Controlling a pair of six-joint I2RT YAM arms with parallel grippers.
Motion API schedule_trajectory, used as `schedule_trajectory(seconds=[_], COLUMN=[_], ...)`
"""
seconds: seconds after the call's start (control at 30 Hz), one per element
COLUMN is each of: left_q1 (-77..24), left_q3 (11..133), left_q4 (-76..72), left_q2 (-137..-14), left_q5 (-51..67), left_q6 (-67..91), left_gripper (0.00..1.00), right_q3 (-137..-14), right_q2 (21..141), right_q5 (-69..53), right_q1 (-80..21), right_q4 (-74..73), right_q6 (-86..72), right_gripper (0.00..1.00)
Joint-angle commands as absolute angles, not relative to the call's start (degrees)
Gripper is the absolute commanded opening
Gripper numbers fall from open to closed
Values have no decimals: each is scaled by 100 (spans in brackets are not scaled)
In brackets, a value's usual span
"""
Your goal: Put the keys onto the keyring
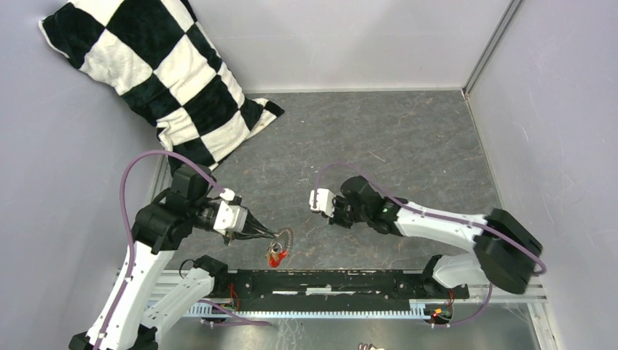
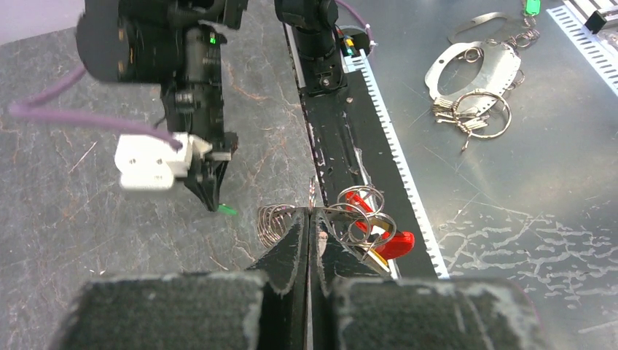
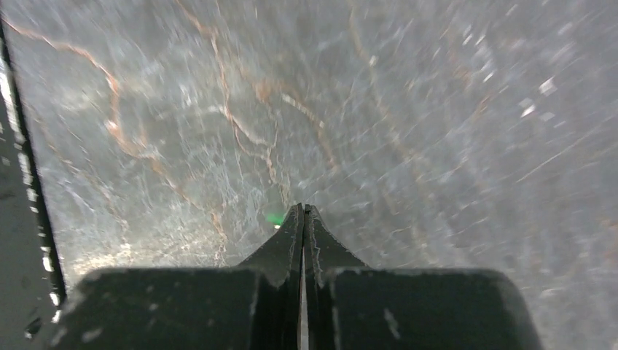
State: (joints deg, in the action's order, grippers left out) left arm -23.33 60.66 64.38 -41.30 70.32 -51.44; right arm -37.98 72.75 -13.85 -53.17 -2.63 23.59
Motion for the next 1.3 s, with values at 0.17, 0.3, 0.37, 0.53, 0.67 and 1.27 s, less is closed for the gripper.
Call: schedule_trajectory(seconds=[0.17,0.3,0.37,0.53,0.67,1.27], left_q1=[-2348,-2348,-2353,-2348,-2351,-2355], left_q3=[6155,6131,6111,6048,6038,6056], left_q4=[6513,6508,6512,6513,6512,6513], left_q2=[-4144,-4124,-4118,-4096,-4091,-3986], left_q5=[7044,7049,7040,7038,7049,6972], left_q6=[-5264,-5266,-5269,-5310,-5313,-5287], left_gripper=[2,2,2,2,2,2], right_q3=[-4201,-4333,-4271,-4211,-4163,-3840], right_q2=[8724,9085,9094,9030,8866,9242], right_q5=[-1706,-1786,-1894,-2024,-2212,-4249], right_q1=[-5092,-5052,-4998,-4880,-4711,-3914], right_q4=[726,940,1101,1235,1361,2204], right_q6=[2067,2009,1934,1736,1411,335], right_gripper=[6,10,15,33,43,50])
